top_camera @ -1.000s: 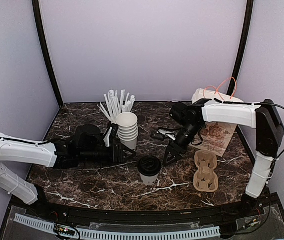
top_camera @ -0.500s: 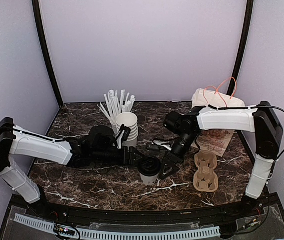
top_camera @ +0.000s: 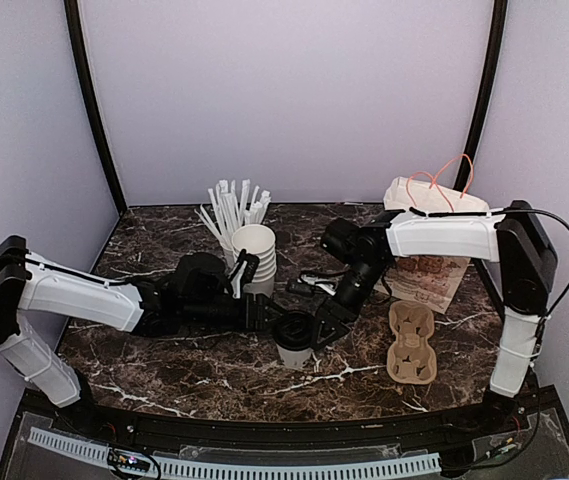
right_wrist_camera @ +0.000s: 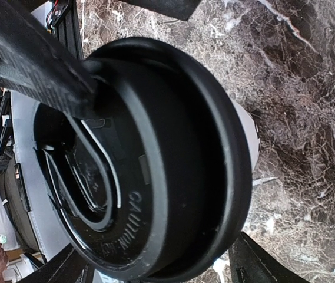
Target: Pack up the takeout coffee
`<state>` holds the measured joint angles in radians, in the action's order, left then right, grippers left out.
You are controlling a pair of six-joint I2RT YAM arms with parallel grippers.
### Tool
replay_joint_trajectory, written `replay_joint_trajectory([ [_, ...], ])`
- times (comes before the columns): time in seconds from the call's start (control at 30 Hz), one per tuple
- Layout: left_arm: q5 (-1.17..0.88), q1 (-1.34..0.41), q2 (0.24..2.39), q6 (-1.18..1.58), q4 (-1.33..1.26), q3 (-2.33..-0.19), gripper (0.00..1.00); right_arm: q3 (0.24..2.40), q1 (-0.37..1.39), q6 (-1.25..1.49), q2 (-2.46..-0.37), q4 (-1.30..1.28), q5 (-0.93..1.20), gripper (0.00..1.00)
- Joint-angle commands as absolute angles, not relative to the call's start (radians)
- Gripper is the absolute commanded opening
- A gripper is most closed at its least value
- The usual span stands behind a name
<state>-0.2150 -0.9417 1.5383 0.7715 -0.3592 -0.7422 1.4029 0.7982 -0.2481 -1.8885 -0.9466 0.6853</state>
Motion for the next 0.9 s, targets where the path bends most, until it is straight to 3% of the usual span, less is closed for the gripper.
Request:
replay_joint_trajectory([
  [0.0,-0.212,-0.950,1.513,0.777,-0.344,-0.705,0.57,1.433,0.791,-0.233,-1.923,-0.921,0.679,0.79],
  [0.77,-0.197,-0.954,1.513,0.788,-0.319,-0.703,0.54,1.471,0.745,-0.240,-1.947,-0.949,0.773,0.89],
  [0.87,-0.185,-0.958,1.513,0.790,-0.305,-0.707,0.55,1.472,0.746,-0.242,-1.953,-0.950,0.790,0.98],
])
